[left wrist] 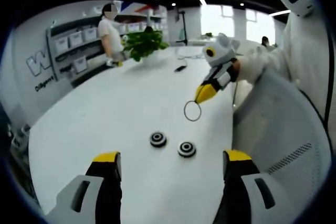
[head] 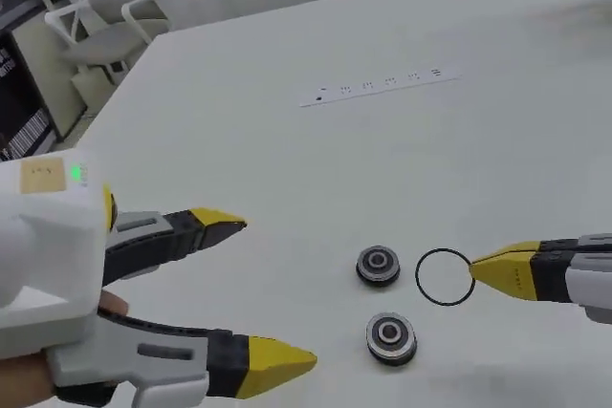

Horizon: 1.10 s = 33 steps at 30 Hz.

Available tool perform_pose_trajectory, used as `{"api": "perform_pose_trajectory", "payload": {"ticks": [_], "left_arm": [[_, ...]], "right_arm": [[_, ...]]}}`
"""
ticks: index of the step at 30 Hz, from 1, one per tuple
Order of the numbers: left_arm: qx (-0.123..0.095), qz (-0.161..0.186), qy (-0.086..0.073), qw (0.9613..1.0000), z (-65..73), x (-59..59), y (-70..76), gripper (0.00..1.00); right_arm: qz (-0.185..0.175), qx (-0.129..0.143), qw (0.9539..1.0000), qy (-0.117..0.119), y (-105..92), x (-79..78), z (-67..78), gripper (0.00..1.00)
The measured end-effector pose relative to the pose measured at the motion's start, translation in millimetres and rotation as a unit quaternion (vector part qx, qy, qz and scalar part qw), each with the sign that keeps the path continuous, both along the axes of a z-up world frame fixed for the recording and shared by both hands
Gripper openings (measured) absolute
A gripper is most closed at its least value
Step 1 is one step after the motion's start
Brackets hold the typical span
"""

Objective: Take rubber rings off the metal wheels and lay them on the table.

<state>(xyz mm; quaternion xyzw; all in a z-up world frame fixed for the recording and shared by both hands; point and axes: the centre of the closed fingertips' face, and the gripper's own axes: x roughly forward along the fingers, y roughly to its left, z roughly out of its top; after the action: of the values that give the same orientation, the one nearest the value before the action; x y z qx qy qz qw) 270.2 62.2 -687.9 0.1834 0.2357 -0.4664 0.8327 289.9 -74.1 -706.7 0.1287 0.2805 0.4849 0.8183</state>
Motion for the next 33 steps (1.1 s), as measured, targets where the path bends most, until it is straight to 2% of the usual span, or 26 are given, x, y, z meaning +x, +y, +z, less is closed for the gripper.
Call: {"api": "perform_pose_trajectory", "payload": {"ticks": [4,8,10,12,13,17,21,33], "left_arm": [[0.0,0.0,-0.012,0.9999,5.8,-7.3,10.8,0.84],[0.0,0.008,-0.011,0.9999,7.1,-15.3,24.0,0.86],[-0.005,0.013,-0.015,0.9998,8.9,-16.9,29.5,0.88],[-0.013,0.02,-0.012,0.9996,9.8,-18.8,35.7,0.9],[-0.014,0.023,-0.012,0.9996,10.1,-20.4,39.6,0.9],[-0.014,0.027,-0.01,0.9995,9.3,-25.0,51.3,0.91],[-0.022,0.031,-0.011,0.9992,9.6,-26.9,59.6,0.94],[-0.044,0.04,-0.008,0.9982,5.9,-30.2,82.1,1.0]], "right_arm": [[0.002,-0.01,0.9998,-0.014,-0.2,-9.7,14.1,0.0],[0.003,-0.014,0.9996,-0.023,1.3,-21.0,28.2,0.0],[0.005,-0.02,0.9994,-0.029,2.8,-26.5,34.8,0.0],[0.004,-0.025,0.9991,-0.034,4.1,-28.6,40.8,0.0],[0.004,-0.028,0.9989,-0.038,3.6,-24.3,42.8,0.0],[0.003,-0.048,0.9976,-0.049,4.8,-26.6,47.6,0.0],[-0.001,-0.054,0.997,-0.056,4.6,-24.0,53.9,0.0],[0.006,-0.073,0.995,-0.068,32.5,-33.9,64.8,0.0]]}}
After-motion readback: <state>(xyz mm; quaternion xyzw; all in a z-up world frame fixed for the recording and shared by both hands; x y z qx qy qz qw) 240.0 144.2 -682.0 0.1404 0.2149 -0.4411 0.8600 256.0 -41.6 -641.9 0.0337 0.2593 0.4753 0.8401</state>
